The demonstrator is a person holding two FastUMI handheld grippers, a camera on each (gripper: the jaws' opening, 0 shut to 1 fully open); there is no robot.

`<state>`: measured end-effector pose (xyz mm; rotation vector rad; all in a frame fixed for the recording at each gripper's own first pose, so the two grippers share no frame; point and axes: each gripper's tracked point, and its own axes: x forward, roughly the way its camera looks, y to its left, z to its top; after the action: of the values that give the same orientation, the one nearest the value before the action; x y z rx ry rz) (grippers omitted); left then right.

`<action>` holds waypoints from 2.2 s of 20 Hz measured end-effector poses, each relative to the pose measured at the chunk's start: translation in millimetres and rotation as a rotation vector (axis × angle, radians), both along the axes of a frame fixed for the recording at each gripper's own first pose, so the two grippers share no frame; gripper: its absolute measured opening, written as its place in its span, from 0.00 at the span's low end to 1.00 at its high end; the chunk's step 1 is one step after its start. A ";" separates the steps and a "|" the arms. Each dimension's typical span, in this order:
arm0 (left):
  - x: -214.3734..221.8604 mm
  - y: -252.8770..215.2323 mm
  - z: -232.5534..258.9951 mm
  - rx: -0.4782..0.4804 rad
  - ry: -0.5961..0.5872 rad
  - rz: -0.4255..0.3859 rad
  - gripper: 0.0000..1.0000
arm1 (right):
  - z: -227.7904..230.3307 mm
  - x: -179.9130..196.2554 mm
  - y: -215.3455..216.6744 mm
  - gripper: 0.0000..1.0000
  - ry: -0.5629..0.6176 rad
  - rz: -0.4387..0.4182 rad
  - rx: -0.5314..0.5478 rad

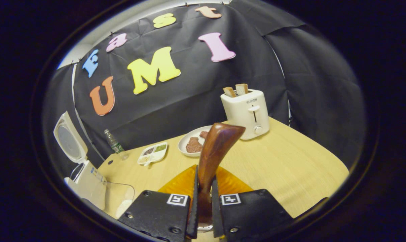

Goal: Close the left gripper, press the button to open the rice cooker; take a wooden spoon from the chopstick holder with the right hand, scoop a spoonful of rice and pour it into the rice cooker, then put the wooden spoon back into the chopstick holder.

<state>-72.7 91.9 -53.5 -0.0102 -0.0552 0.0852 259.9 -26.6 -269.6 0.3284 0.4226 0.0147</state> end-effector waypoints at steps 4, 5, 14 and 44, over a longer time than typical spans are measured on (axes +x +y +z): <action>-2.1 1.3 -4.5 0.017 0.018 0.008 0.94 | 37.9 -14.6 14.2 0.17 -0.077 0.059 -0.033; -2.8 0.7 -2.0 0.017 0.013 0.006 0.94 | 49.7 -17.1 14.1 0.17 -0.101 0.063 -0.058; -7.1 -3.6 2.4 0.012 -0.002 -0.007 0.94 | 128.9 -52.2 57.6 0.11 -0.257 0.110 -0.185; -15.2 1.6 -6.3 -0.012 0.024 -0.030 0.94 | -6.0 -69.3 200.9 0.10 -0.138 0.133 -0.431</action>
<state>-88.0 93.5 -59.8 -0.0224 -0.0304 0.0560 190.6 174.3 -275.6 -0.1255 0.2998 0.0748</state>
